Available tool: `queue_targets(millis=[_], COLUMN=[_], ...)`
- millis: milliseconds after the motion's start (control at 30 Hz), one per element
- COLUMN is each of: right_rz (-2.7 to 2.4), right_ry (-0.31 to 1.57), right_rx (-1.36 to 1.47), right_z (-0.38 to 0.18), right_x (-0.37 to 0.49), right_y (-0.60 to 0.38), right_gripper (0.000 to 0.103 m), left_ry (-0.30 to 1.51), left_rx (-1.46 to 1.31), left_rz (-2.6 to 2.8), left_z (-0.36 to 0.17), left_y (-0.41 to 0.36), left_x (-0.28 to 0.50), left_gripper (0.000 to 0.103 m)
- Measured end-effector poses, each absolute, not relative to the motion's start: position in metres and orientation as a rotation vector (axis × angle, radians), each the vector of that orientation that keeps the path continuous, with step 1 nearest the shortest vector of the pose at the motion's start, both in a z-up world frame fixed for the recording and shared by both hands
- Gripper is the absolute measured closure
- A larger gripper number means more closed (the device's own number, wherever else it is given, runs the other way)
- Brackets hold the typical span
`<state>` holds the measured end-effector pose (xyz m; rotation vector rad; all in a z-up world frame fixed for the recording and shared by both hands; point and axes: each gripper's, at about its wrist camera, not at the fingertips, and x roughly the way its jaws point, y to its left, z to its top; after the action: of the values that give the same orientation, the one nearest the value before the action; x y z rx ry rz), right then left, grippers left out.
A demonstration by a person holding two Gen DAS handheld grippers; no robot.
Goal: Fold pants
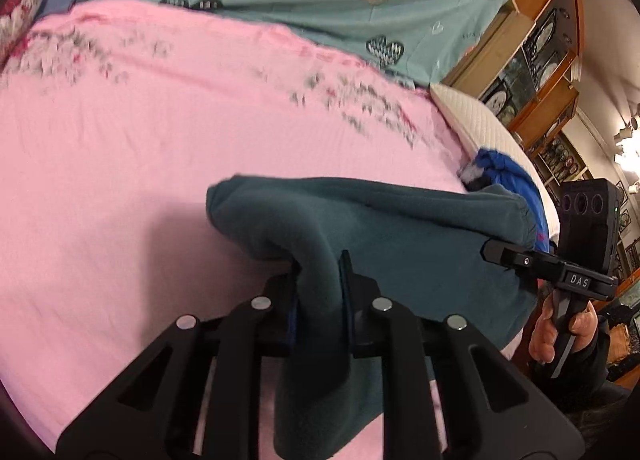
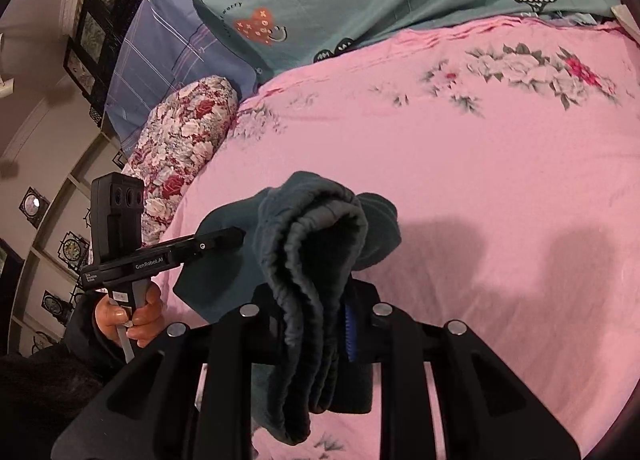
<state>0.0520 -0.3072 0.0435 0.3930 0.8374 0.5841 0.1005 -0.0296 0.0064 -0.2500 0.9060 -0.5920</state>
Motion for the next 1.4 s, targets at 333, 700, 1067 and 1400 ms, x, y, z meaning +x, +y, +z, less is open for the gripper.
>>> queue_targets(millis=[333, 700, 1067, 1400], right_rz=[0.561, 0.157, 0.138, 0.065], right_ry=[0.651, 0.764, 0.602, 0.577], right_rx=[0.311, 0.267, 0.122, 0.15], right_z=[0.137, 0.012, 0.076, 0.07], right_x=[0.249, 0.385, 0.148, -0.019], right_y=[-0.291, -0.294, -0.288, -0.286], right_gripper=[0.082, 0.027, 0.001, 0.001], left_ry=[0.666, 0.866, 0.78, 0.711], left_rx=[-0.22, -0.271, -0.031, -0.132], left_rz=[-0.47, -0.202, -0.165, -0.157], left_z=[0.11, -0.012, 0.038, 0.052], left_y=[-0.027, 0.003, -0.004, -0.001], left_x=[0.275, 0.426, 0.206, 0.016], left_gripper=[0.087, 0.017, 0.003, 0.002])
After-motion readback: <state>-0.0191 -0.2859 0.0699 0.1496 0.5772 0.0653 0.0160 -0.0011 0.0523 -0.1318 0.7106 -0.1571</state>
